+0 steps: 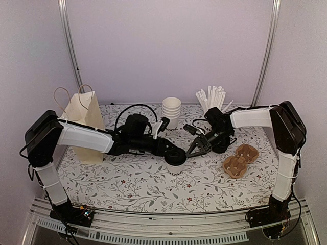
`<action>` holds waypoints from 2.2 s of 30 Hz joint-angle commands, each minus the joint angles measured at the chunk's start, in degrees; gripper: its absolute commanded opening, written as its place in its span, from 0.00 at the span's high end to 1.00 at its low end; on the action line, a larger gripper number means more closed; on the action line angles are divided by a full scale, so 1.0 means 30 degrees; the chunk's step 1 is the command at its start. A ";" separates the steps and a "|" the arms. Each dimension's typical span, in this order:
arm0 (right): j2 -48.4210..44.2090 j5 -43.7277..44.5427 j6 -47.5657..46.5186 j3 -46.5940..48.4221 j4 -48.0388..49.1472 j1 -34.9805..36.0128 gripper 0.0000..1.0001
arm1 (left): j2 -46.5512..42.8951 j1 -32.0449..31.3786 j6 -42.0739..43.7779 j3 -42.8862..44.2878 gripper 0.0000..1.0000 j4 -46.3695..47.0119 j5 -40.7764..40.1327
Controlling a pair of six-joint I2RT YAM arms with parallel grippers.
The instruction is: Pack the takeout coffee
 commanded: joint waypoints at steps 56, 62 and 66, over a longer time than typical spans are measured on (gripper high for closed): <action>-0.6509 2.0984 -1.1329 -0.1607 0.2817 1.0260 0.80 | 0.1665 -0.0748 -0.0199 -0.0759 0.59 -0.2620 -0.0461; -0.6622 2.0929 -1.1103 -0.1483 0.2537 1.0290 0.80 | 0.1737 -0.0747 -0.0190 -0.0767 0.59 -0.2591 -0.0476; -0.6473 2.1057 -1.1139 -0.1780 0.2783 1.0290 0.80 | 0.1711 -0.0752 -0.0225 -0.0774 0.59 -0.2568 -0.0450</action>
